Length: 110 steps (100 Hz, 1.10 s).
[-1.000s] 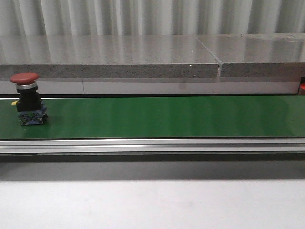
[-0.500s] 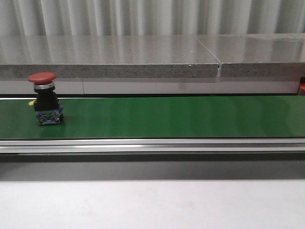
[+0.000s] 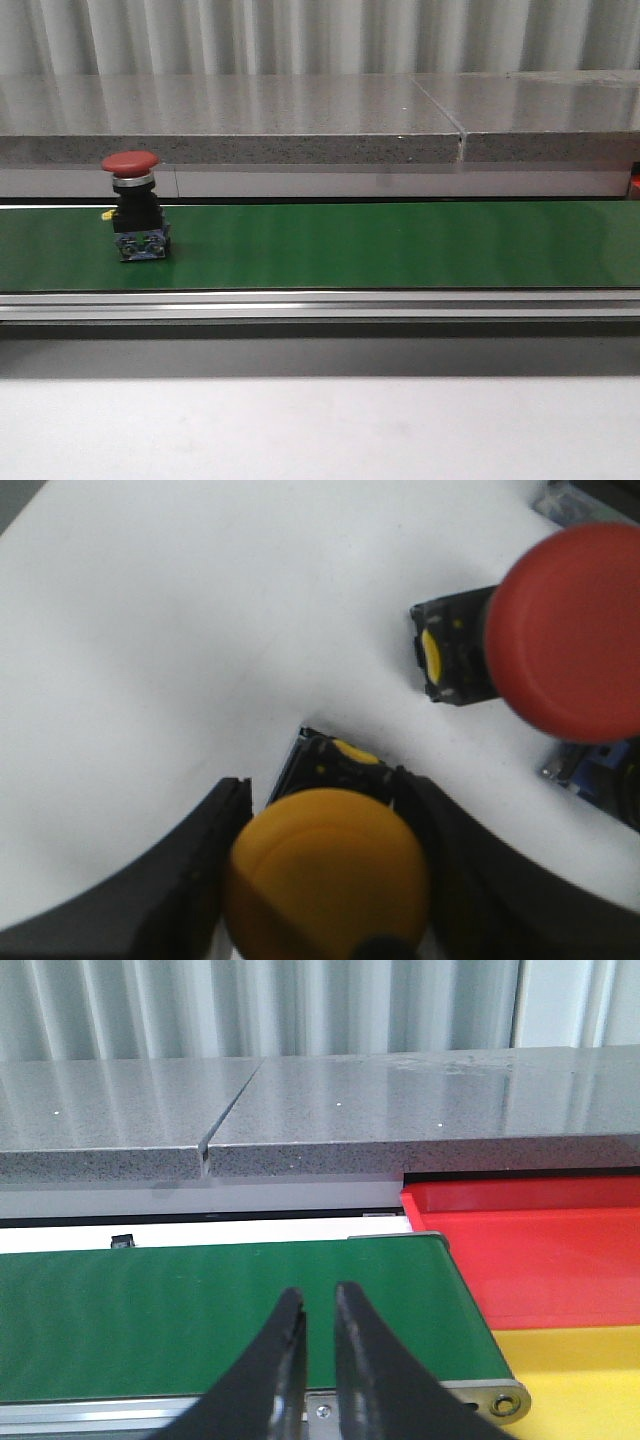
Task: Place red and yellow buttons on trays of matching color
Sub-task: 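Grasp a yellow push button from the cluster with the left gripper, then set the yellow button on the belt and open the left gripper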
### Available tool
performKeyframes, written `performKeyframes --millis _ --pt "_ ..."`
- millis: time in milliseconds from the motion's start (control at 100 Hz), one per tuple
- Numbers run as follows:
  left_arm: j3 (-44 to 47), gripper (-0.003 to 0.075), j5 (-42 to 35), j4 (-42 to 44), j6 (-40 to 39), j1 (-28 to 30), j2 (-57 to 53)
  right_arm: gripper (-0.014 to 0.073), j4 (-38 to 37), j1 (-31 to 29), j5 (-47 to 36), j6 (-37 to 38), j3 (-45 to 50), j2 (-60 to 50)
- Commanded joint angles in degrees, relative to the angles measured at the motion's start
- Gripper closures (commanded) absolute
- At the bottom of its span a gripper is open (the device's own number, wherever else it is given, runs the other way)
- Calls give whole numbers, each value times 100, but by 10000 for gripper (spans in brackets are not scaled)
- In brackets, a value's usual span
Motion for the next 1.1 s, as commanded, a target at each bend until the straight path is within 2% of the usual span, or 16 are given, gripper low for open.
performKeyframes --millis 0,310,580,840,1090 --pt "-162 503 -29 -17 10 -89 -328 494 -10 -23 -424 -36 -108 -107" --pt "172 503 420 91 10 -328 -1408 494 -10 -23 -424 -36 -108 -107" --pt "-55 503 870 125 10 -895 -2360 494 -10 -23 -424 -36 -108 -107" --pt "-681 503 1012 48 13 -1870 -2346 494 -10 -23 -424 -36 -108 -107" --pt "-1052 503 1179 -88 36 -2427 -1639 494 -10 -23 -424 -36 -108 -107"
